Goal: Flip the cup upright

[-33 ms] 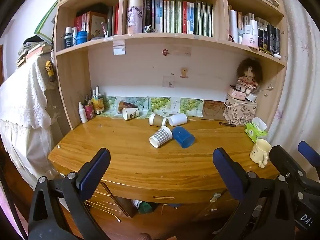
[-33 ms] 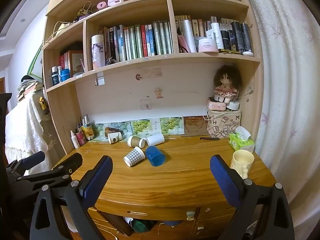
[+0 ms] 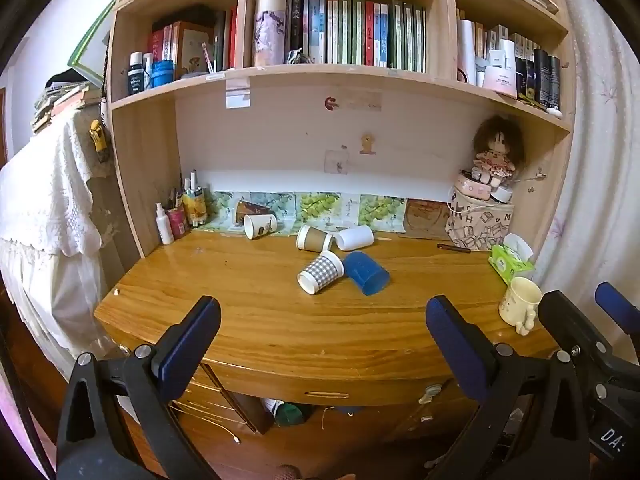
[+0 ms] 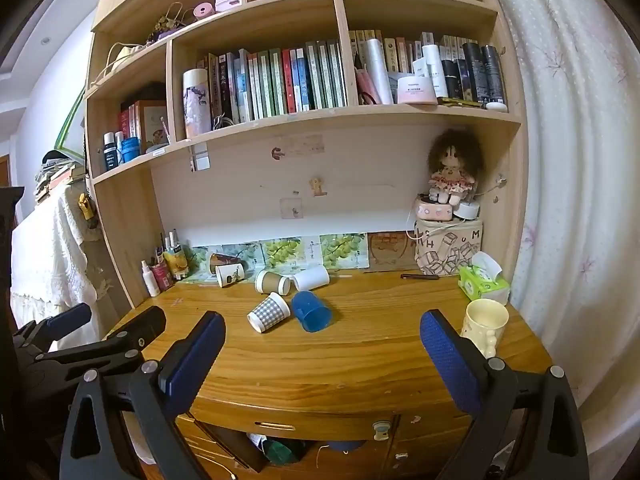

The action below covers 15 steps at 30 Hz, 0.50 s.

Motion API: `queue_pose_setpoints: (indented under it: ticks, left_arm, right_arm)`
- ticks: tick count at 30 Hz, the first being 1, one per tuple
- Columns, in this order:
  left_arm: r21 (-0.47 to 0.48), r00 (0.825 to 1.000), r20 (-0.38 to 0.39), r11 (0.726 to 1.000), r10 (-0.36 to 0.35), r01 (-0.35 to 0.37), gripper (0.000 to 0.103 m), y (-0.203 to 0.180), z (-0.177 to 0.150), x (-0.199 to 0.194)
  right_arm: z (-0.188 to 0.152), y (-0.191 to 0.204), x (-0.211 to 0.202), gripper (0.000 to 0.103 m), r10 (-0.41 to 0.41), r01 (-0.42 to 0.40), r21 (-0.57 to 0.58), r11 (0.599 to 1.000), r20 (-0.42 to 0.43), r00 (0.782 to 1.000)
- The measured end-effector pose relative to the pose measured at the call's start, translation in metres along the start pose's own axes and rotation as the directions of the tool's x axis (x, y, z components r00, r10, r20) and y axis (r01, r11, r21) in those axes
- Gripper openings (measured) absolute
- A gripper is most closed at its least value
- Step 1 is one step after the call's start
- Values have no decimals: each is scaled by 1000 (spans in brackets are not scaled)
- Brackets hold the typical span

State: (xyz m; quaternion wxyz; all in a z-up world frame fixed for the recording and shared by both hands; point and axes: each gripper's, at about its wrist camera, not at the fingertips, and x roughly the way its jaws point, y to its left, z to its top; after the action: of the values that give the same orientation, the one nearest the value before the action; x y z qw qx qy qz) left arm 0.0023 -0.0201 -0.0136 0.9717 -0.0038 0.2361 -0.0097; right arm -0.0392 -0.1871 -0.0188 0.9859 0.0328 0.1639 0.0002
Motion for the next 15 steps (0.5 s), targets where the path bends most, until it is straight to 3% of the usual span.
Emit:
queue_pose_setpoints:
  ticks: [15]
  left_arm:
    - [-3, 1000, -23, 1000, -16, 16, 103, 8, 8, 3]
  right_arm:
    - [0, 0, 0, 98, -7, 7, 6, 1000, -13, 1000]
